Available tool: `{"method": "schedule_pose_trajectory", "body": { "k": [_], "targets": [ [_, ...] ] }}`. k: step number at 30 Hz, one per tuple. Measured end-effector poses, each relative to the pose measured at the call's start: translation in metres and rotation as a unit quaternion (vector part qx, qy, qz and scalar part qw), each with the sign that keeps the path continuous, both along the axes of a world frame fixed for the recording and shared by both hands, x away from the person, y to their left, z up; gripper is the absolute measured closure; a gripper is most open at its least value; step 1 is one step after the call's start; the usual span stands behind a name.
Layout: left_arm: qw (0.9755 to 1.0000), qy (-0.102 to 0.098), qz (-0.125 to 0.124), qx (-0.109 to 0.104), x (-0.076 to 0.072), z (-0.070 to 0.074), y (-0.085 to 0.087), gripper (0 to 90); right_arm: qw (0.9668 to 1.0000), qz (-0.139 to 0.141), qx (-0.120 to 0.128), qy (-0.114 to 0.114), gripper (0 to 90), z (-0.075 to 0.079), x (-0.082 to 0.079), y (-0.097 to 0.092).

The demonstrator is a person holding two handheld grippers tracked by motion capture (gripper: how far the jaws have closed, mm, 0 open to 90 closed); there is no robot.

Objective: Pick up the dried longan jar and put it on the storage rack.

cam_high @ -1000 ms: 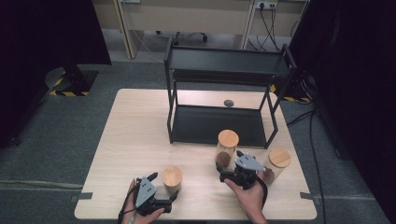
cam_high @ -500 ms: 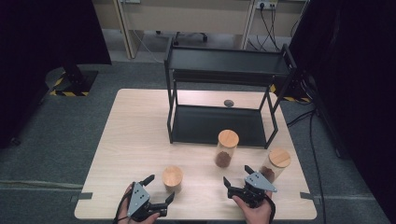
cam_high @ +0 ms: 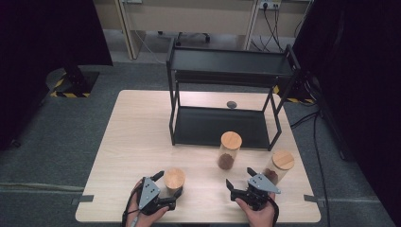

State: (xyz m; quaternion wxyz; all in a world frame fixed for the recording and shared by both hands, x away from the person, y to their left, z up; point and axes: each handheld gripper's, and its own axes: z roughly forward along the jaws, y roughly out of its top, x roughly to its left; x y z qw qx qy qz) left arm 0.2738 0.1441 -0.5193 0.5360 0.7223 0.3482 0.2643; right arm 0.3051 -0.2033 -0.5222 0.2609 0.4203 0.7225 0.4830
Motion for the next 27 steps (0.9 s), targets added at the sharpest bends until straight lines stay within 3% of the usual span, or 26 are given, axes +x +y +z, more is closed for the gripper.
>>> {"method": "schedule_pose_trajectory", "body": {
  "k": [5, 12, 20, 23, 27],
  "targets": [
    [1.0000, -0.006, 0.001, 0.005, 0.005, 0.002, -0.004, 17.7, 1.0000, 0.000, 0.001, 0.002, 5.5, 0.000, 0.000, 0.000],
    [1.0000, 0.001, -0.002, 0.003, 0.007, 0.001, -0.006, 22.9, 1.0000, 0.002, 0.003, 0.004, 5.5, 0.000, 0.001, 0.000],
    [1.0000, 0.003, -0.005, 0.001, 0.009, 0.001, -0.005, 23.6, 1.0000, 0.002, 0.003, 0.005, 5.5, 0.000, 0.001, -0.001],
    [0.9999, 0.009, -0.001, -0.011, 0.010, 0.002, -0.005, 23.7, 1.0000, 0.002, 0.004, 0.005, 5.5, 0.000, 0.001, -0.001],
    [0.9999, 0.002, 0.006, -0.010, 0.011, 0.004, -0.005, 23.7, 1.0000, 0.002, 0.004, 0.007, 5.5, 0.000, 0.002, -0.001]
  ]
}}
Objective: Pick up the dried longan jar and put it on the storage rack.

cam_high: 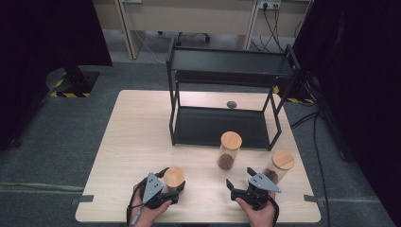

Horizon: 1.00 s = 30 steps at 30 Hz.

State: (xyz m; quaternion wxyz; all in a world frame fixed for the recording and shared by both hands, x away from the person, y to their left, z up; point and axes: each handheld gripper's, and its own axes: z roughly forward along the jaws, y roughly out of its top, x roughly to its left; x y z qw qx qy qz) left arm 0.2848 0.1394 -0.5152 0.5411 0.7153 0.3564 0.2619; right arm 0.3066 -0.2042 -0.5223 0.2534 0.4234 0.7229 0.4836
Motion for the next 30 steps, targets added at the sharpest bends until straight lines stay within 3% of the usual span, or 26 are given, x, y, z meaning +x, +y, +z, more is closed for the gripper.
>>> {"method": "schedule_pose_trajectory", "body": {
  "k": [19, 30],
  "targets": [
    [0.9992, -0.024, 0.030, 0.009, 0.027, 0.022, -0.015, 23.7, 1.0000, 0.001, 0.002, 0.002, 5.5, 0.000, 0.000, 0.000],
    [0.9986, -0.031, 0.043, 0.007, 0.048, 0.026, -0.026, 23.7, 1.0000, 0.001, 0.004, 0.004, 5.5, 0.000, 0.001, -0.001]
  ]
}}
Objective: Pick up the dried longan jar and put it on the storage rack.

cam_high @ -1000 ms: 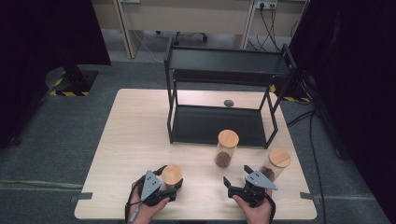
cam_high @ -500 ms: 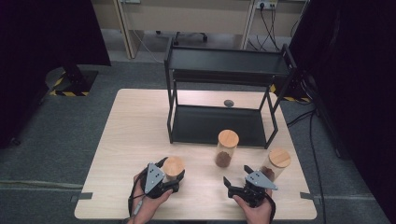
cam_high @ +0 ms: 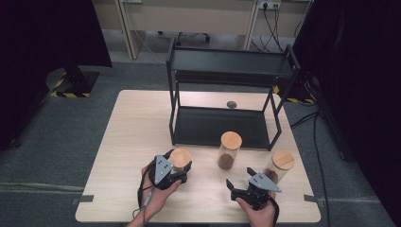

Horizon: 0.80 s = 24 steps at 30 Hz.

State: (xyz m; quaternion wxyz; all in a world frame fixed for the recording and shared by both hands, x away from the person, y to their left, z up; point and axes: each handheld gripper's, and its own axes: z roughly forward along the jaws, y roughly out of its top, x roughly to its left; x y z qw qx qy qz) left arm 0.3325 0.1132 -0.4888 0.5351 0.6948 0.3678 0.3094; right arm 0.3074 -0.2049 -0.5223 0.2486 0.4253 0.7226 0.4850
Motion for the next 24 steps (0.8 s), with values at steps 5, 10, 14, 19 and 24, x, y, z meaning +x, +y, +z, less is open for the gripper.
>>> {"method": "schedule_pose_trajectory", "body": {
  "k": [5, 10, 14, 19, 24],
  "targets": [
    [1.0000, -0.004, 0.004, 0.001, 0.007, 0.002, -0.004, 23.7, 1.0000, -0.001, 0.000, 0.000, 5.5, 0.000, 0.000, 0.000],
    [1.0000, -0.006, 0.006, 0.003, 0.014, 0.006, -0.006, 23.7, 1.0000, -0.001, 0.000, 0.000, 5.5, 0.000, 0.000, 0.000],
    [0.9999, -0.009, 0.008, 0.002, 0.020, 0.009, -0.009, 23.7, 1.0000, -0.001, 0.000, -0.001, 5.5, 0.000, 0.000, 0.000],
    [0.9999, -0.008, 0.012, 0.003, 0.026, 0.010, -0.013, 23.7, 1.0000, -0.002, 0.001, -0.002, 5.5, 0.000, -0.001, 0.000],
    [0.9999, -0.007, 0.016, -0.002, 0.031, 0.010, -0.016, 23.7, 1.0000, -0.002, 0.001, -0.003, 5.5, 0.000, -0.001, 0.000]
  ]
}}
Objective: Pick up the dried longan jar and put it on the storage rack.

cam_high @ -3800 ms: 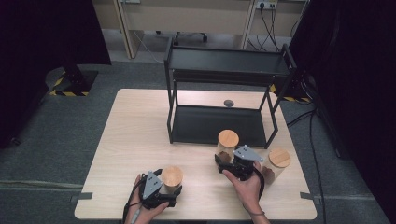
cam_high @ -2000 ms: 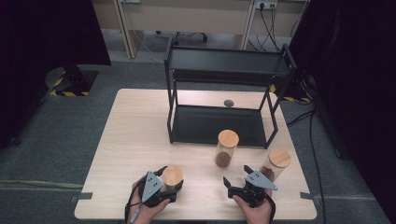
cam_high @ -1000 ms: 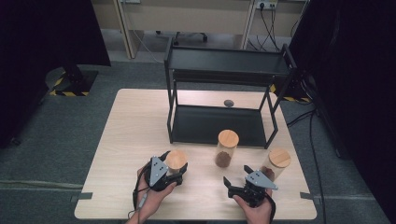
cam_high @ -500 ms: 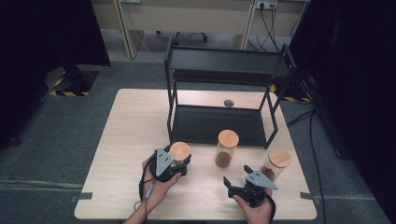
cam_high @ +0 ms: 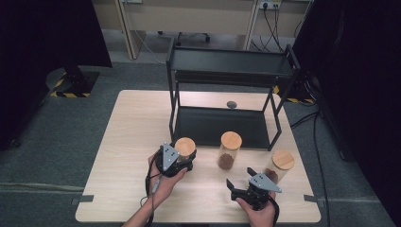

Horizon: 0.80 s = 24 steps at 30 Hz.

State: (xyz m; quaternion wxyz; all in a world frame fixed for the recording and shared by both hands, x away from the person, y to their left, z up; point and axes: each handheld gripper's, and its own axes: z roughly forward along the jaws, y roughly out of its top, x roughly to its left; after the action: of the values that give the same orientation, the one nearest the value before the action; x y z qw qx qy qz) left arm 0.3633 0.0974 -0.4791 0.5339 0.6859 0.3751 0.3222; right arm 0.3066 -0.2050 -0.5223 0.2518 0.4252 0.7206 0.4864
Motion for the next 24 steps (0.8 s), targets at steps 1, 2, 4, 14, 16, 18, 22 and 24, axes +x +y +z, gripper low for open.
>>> {"method": "schedule_pose_trajectory", "body": {
  "k": [1, 2, 4, 14, 16, 18, 22, 24],
  "targets": [
    [1.0000, 0.000, 0.000, 0.000, 0.001, 0.000, 0.000, 23.8, 1.0000, 0.000, 0.000, 0.000, 5.5, 0.000, 0.000, 0.000],
    [1.0000, 0.000, 0.001, 0.000, 0.001, 0.000, -0.001, 23.7, 1.0000, 0.000, 0.000, 0.000, 5.5, 0.000, 0.000, 0.000],
    [1.0000, 0.000, 0.001, 0.001, 0.003, 0.000, -0.002, 23.7, 1.0000, 0.000, 0.000, 0.001, 5.5, 0.000, 0.000, 0.000],
    [1.0000, -0.001, 0.006, -0.003, 0.010, 0.001, -0.007, 23.7, 1.0000, 0.001, 0.000, 0.000, 5.5, 0.000, 0.000, 0.000],
    [1.0000, 0.000, 0.008, -0.003, 0.012, 0.001, -0.007, 23.7, 1.0000, 0.001, 0.000, 0.000, 5.5, 0.000, 0.000, 0.000],
    [1.0000, 0.001, 0.009, -0.002, 0.014, 0.000, -0.008, 23.7, 1.0000, 0.001, 0.000, 0.000, 5.5, 0.000, 0.000, 0.000],
    [0.9999, 0.002, 0.012, -0.004, 0.017, 0.000, -0.009, 23.7, 1.0000, 0.001, 0.001, 0.001, 5.5, 0.000, 0.000, 0.000],
    [0.9999, 0.002, 0.013, -0.004, 0.019, 0.000, -0.009, 23.7, 1.0000, 0.001, 0.000, 0.000, 5.5, 0.000, 0.000, 0.000]
  ]
}}
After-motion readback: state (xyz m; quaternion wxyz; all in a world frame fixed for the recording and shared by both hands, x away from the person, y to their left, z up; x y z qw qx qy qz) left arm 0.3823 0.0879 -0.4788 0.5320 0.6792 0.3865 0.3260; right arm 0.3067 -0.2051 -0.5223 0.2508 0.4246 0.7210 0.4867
